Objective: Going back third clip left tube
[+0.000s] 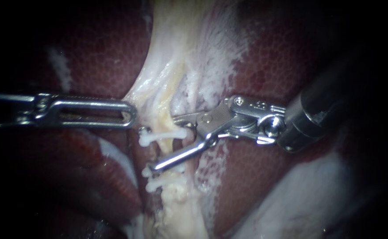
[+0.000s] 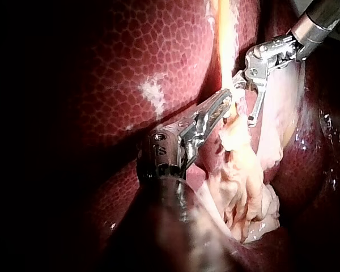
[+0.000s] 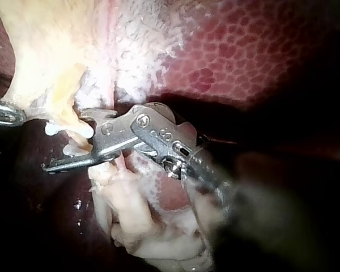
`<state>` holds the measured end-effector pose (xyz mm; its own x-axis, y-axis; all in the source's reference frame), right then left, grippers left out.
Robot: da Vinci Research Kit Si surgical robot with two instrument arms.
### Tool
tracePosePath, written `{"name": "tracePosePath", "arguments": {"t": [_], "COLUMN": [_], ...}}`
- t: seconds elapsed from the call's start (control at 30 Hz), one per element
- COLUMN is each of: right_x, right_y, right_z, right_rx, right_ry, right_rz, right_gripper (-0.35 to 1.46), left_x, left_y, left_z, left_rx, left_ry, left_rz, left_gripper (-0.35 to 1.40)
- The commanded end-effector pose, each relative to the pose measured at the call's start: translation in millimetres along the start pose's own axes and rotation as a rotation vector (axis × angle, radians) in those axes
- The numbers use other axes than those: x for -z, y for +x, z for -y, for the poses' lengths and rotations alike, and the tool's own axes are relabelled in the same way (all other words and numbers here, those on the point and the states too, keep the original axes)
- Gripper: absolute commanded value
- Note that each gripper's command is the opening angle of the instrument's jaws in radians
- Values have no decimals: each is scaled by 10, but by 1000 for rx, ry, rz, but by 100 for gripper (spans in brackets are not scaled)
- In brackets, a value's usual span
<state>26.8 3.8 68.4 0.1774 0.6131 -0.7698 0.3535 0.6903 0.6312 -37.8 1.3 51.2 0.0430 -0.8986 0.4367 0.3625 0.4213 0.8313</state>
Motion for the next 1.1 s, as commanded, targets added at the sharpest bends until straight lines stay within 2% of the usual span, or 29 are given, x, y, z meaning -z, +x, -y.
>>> {"name": "tracePosePath", "arguments": {"t": [0.03,0.37,0.5,0.7,0.9,1.1], "right_x": [-4,-32,-32,-9,25,51], "right_y": [-2,-18,-17,-12,2,7], "right_z": [0,3,4,2,-3,3], "right_rx": [1,13,12,18,44,67], "right_ry": [-4,24,24,10,-24,-46], "right_rz": [0,10,9,6,1,1], "right_gripper": [59,60,60,59,60,60], "left_x": [0,0,0,1,1,2], "left_y": [0,0,0,0,0,0], "left_z": [0,1,1,1,1,1], "left_rx": [0,0,0,0,0,0], "left_ry": [-1,-1,-1,0,0,0], "left_rz": [0,0,0,0,0,0], "left_gripper": [-35,-35,-35,-35,-35,-35]}}
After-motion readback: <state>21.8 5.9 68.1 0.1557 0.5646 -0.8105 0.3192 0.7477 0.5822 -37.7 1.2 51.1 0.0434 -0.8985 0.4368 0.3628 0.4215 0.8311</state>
